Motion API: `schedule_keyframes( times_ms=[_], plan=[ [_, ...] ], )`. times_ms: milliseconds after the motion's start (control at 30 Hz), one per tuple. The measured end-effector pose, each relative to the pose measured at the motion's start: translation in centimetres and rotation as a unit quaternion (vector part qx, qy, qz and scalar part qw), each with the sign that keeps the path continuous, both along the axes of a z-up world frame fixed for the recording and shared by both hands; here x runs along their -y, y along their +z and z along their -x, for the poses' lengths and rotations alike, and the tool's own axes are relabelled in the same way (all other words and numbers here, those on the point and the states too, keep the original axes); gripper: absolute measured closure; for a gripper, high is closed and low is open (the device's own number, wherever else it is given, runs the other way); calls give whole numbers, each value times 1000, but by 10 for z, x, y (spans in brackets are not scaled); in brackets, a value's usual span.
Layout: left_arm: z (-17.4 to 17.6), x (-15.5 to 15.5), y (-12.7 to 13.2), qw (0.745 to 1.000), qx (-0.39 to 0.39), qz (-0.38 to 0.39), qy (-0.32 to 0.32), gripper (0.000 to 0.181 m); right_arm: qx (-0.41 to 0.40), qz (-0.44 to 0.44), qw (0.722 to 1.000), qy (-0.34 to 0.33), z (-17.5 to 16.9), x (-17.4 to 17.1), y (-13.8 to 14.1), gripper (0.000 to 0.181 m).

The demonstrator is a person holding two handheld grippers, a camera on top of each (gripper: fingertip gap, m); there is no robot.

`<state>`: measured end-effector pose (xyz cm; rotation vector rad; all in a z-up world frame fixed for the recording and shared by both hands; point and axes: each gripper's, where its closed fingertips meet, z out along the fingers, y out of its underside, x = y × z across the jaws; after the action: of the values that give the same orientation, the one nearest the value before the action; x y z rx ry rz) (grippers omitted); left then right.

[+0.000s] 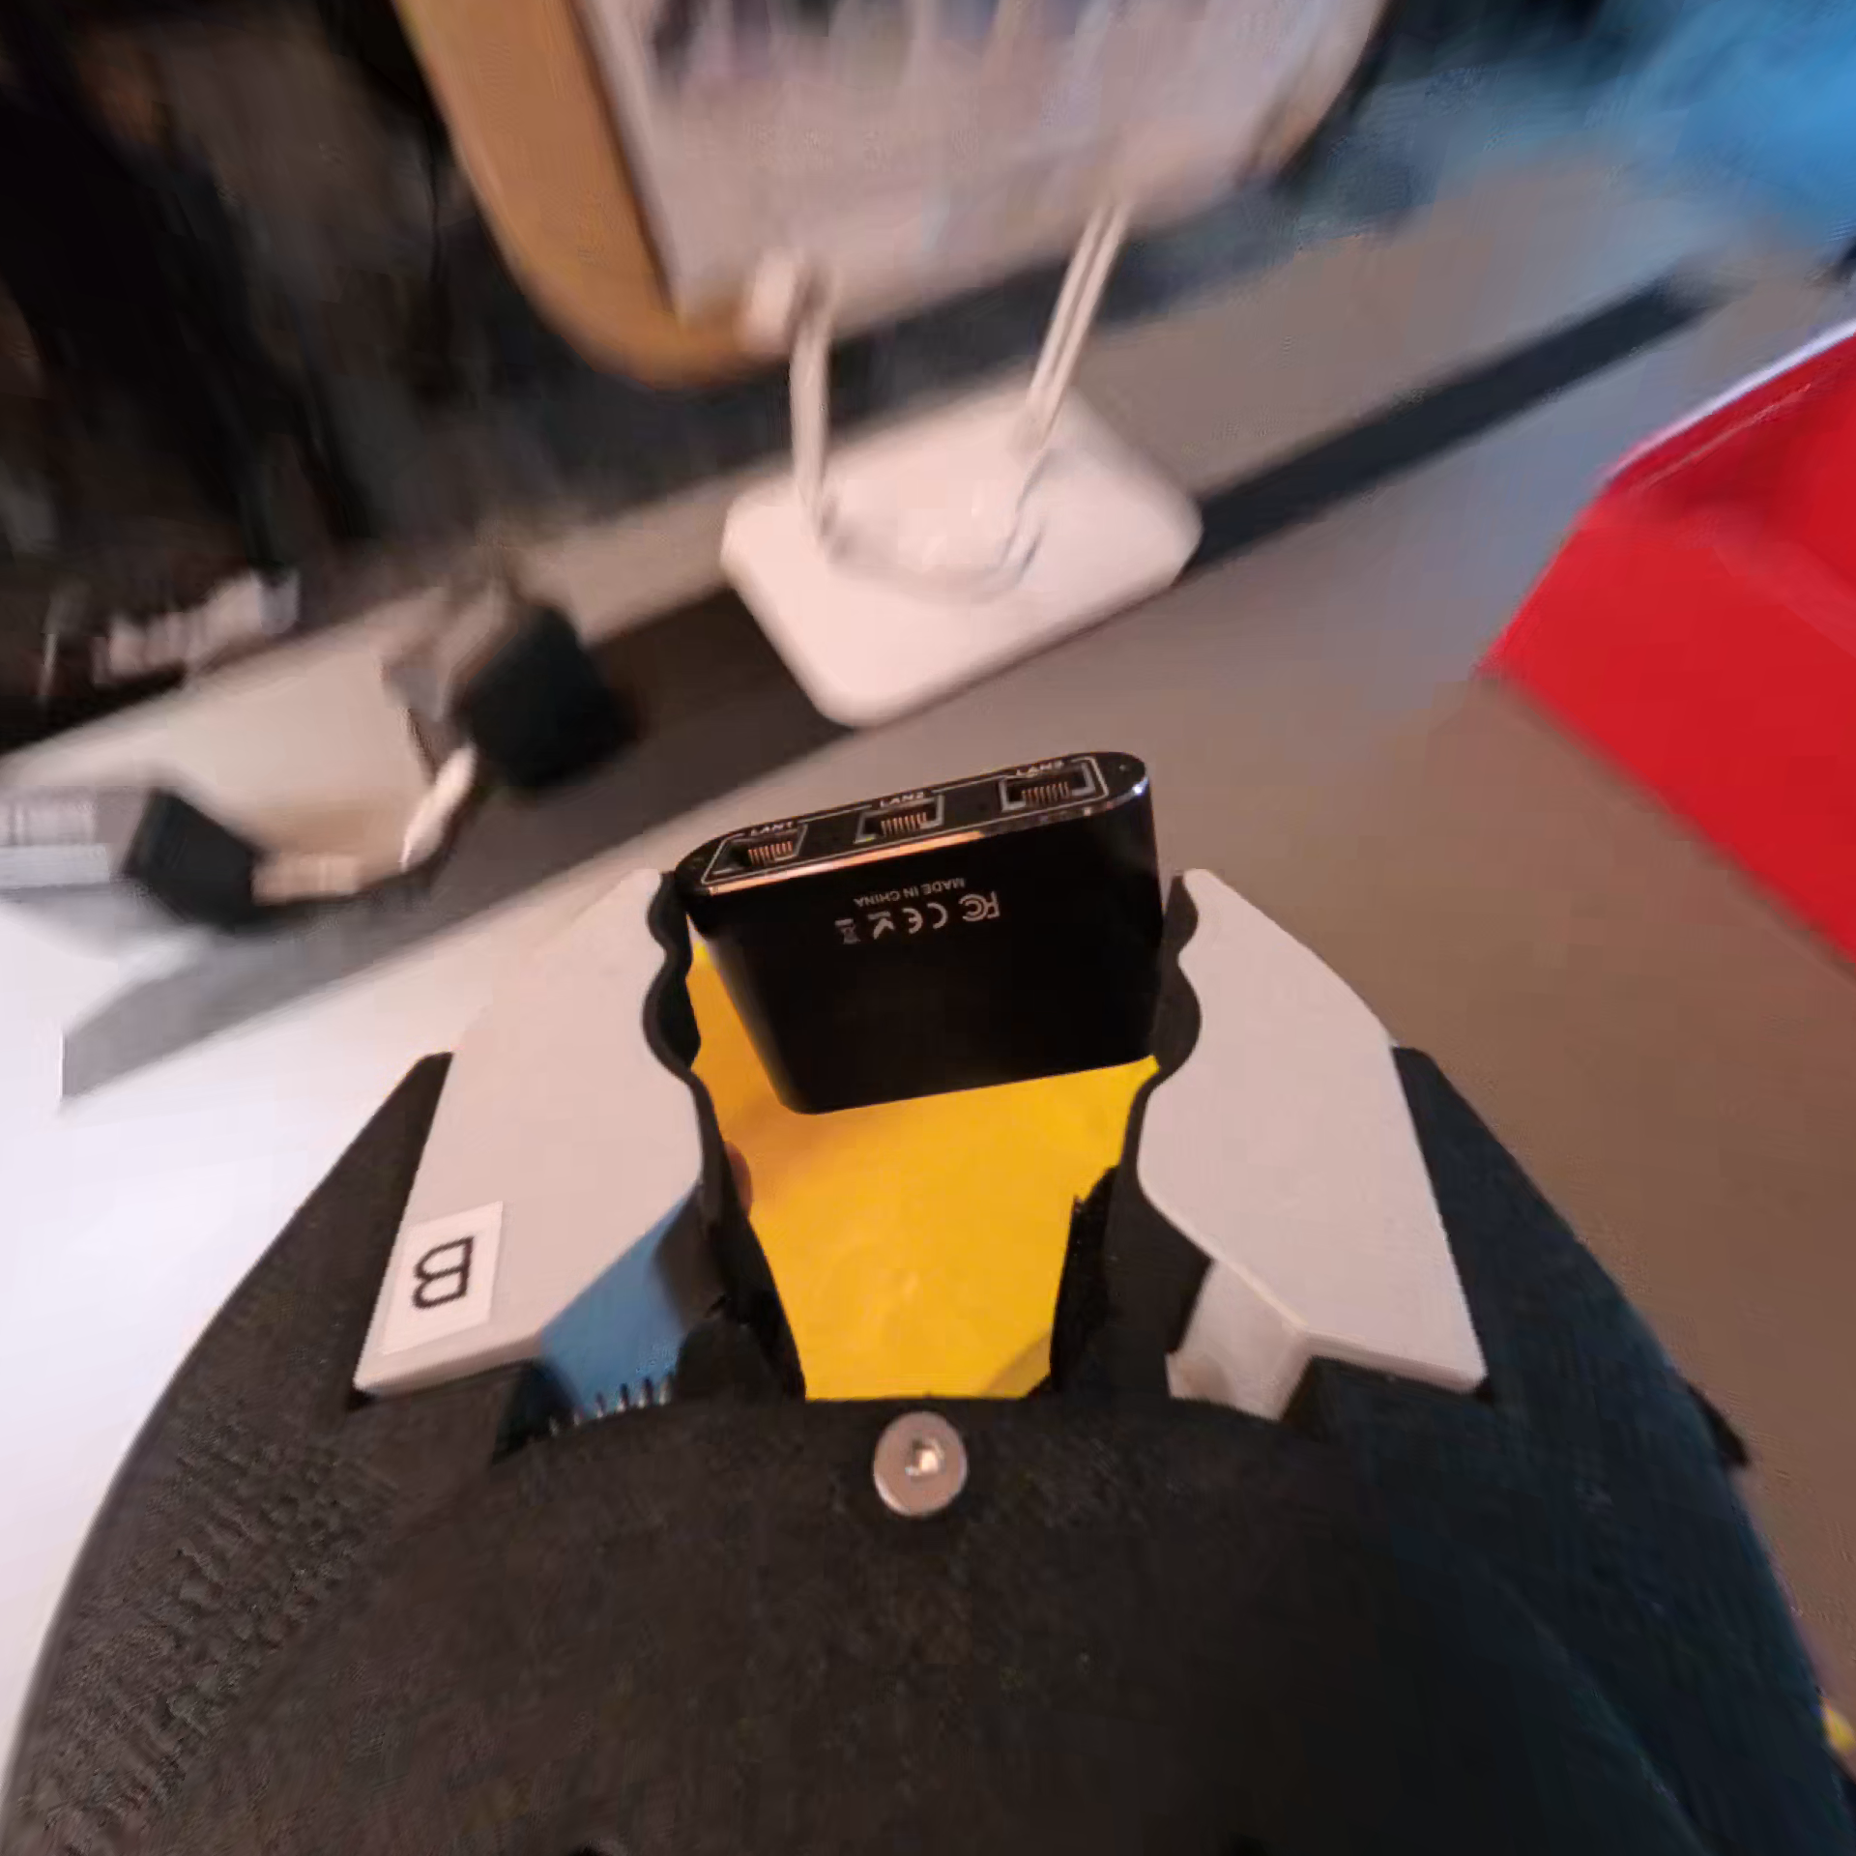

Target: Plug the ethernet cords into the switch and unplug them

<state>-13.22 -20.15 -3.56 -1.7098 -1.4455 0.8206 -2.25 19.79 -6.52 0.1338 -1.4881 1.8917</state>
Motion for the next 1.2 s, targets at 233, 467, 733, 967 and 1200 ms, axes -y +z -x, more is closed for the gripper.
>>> schedule_keyframes(
  times_ms=[233,467,733,967,1200],
  plan=[
    [-79,-103,140,894,-309,-255,-202,92,-9,-3,1000,-5,-1,1,0,74],
    [-161,-168,157,651,-354,-604,-294,92,-25,-1,1000,-10,-5,2,3,72],
    [-162,-224,90,464,-298,-784,-285,92,-96,42,993,-52,-15,-8,23,72],
    [-161,-316,42,524,-104,-757,-375,90,-45,33,995,77,-46,9,24,72],
    [-204,-386,5,640,15,-571,-514,90,24,-73,974,213,-92,29,26,75]
  ],
)
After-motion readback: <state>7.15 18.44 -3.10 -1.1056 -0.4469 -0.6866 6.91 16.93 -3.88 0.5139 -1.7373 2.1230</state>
